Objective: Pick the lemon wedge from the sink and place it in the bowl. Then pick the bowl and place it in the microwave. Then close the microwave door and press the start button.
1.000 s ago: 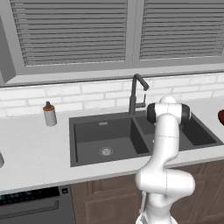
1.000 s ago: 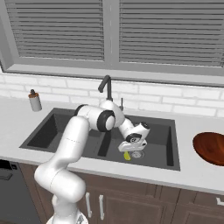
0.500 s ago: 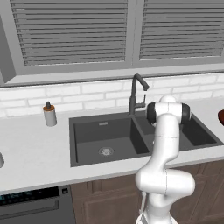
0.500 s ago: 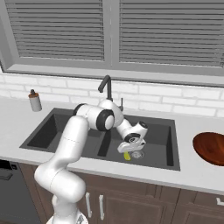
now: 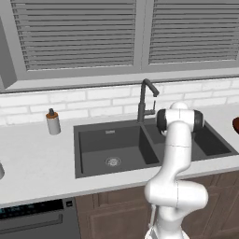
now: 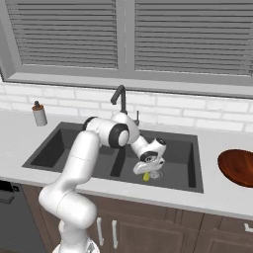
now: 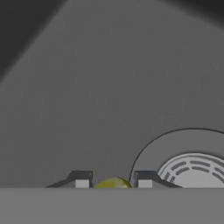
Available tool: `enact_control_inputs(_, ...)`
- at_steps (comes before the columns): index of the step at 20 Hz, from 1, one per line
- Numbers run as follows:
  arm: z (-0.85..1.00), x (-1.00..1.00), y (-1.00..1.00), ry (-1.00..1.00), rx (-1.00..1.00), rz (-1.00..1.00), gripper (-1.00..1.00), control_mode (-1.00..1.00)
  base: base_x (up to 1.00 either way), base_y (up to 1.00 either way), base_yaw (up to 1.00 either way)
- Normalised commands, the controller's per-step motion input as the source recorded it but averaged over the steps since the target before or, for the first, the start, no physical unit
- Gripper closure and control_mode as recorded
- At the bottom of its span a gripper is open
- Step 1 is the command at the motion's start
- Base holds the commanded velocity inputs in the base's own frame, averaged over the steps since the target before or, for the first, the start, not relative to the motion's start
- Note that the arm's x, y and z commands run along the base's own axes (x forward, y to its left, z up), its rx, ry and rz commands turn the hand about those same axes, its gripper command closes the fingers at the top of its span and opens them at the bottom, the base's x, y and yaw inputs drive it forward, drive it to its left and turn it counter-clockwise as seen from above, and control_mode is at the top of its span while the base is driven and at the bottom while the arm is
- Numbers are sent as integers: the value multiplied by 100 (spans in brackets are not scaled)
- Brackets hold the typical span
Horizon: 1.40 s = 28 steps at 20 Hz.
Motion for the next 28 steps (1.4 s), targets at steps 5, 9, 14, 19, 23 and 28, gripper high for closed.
enact_control_inputs(5, 11, -36, 0, 0, 0, 0, 100, -100, 0, 0, 0)
enact_control_inputs(9, 28, -4, 0, 0, 0, 0, 100, -100, 0, 0, 0)
enact_control_inputs(14, 48, 7, 0, -4, 0, 0, 100, -100, 0, 0, 0)
enact_control_inputs(19, 56, 18, -1, 0, 0, -1, 100, -100, 0, 0, 0)
enact_control_inputs(23, 79, 14, 0, 12, 0, 0, 100, -100, 0, 0, 0)
enact_control_inputs(28, 63, -16, -20, 4, -2, 0, 100, -100, 0, 0, 0)
